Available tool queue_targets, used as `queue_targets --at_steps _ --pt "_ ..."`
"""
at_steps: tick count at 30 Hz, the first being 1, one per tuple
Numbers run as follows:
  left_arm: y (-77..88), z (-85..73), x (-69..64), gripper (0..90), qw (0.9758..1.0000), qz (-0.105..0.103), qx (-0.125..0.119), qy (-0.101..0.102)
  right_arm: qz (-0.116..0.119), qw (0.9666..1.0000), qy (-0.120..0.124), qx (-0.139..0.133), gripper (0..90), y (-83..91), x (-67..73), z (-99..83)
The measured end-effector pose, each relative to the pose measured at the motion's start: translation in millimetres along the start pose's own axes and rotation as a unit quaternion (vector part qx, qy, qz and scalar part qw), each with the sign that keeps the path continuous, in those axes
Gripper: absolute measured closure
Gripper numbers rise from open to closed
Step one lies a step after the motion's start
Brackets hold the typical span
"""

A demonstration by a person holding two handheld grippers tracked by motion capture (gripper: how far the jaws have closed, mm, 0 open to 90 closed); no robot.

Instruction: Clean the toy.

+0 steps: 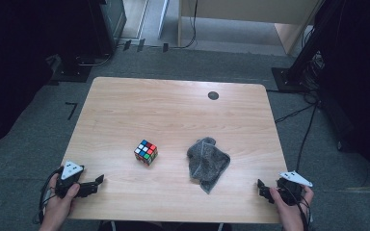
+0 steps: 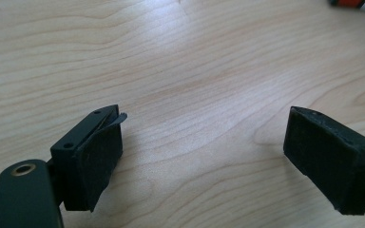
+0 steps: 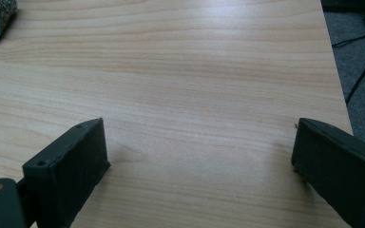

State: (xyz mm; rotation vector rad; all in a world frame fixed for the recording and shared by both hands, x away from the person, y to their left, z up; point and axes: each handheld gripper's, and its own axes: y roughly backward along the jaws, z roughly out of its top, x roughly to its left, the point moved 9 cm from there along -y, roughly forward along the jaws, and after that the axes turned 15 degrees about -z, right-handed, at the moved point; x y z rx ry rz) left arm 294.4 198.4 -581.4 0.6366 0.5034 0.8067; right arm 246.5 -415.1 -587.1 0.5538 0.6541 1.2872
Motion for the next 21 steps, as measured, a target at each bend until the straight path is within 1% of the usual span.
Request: queue_targets --at_steps 2,3,5,8,13,16,21 --pt "-0.5 0.1 -0.3 10.8 1.0 -0.001 0.001 0.0 -0.007 0.9999 0.008 -0.002 3.5 -0.3 0.9 -1.1" --pt "-0.6 0.1 -0.3 10.8 1.0 -0.001 0.001 0.0 -0.007 0.9999 0.012 -0.004 1.8 -0.7 2.4 -1.4" --pt "-0.6 0.1 -0.3 10.8 1.0 -0.001 0.001 0.0 -0.003 0.9998 0.014 -0.01 0.2 -1.4 6.4 -1.2" --pt "-0.8 0.2 -0.2 10.2 1.0 -0.001 0.002 0.0 0.009 0.9996 0.024 -0.011 0.0 -0.8 12.2 -1.1" --pt "-1.3 0.4 -0.1 9.8 1.0 0.0 0.002 0.001 0.009 0.9996 0.024 -0.011 0.0 -0.8 12.6 -1.1" --pt "-1.4 0.6 0.0 9.7 1.0 0.0 0.002 0.002 0.013 0.9994 0.029 -0.013 0.0 -0.4 12.3 -1.5" --pt "-2.3 1.0 -0.2 8.3 1.0 0.002 0.004 0.003 0.016 0.9993 0.031 -0.012 0.0 0.7 11.3 -3.0"
